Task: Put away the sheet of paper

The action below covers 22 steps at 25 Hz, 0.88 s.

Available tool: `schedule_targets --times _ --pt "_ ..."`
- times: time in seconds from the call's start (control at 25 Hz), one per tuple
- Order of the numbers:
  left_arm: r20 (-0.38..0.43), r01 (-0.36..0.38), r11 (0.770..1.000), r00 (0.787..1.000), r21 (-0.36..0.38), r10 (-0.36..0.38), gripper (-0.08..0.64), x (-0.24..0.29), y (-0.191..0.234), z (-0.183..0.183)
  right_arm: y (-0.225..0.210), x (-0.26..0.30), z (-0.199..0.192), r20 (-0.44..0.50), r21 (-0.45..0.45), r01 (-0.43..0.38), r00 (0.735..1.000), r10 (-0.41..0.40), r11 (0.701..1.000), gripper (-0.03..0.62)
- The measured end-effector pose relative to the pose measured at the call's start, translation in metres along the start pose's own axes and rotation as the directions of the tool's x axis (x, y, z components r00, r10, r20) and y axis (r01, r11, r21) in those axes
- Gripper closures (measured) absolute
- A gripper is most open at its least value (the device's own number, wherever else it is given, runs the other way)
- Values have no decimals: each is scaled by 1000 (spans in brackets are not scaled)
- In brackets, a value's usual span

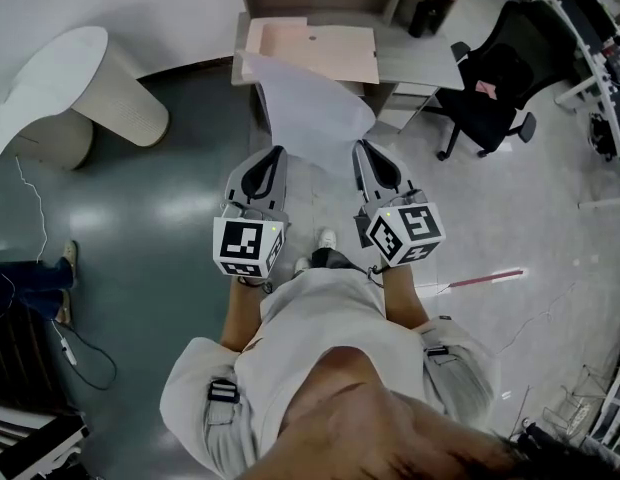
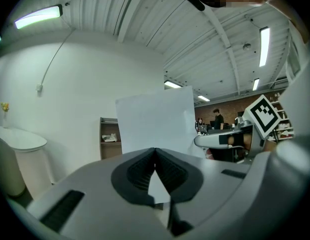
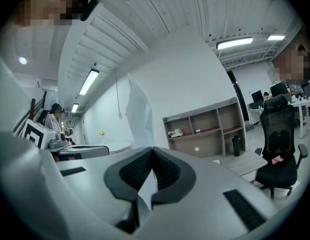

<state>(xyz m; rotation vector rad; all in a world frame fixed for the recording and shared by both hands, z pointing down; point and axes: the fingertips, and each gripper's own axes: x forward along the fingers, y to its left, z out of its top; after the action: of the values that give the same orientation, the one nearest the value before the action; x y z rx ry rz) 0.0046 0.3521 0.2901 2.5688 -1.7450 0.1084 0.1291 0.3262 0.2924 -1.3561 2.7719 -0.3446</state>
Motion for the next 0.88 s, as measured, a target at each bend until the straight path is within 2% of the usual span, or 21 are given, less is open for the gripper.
schedule_targets --times 0.4,0.88 --pt "1 -30 1000 1000 8 30 545 67 -5 8 -59 31 16 10 13 -33 999 32 999 574" --pt "-32 -59 998 998 -2 59 545 104 3 1 -90 62 18 -8 32 -59 998 59 998 574"
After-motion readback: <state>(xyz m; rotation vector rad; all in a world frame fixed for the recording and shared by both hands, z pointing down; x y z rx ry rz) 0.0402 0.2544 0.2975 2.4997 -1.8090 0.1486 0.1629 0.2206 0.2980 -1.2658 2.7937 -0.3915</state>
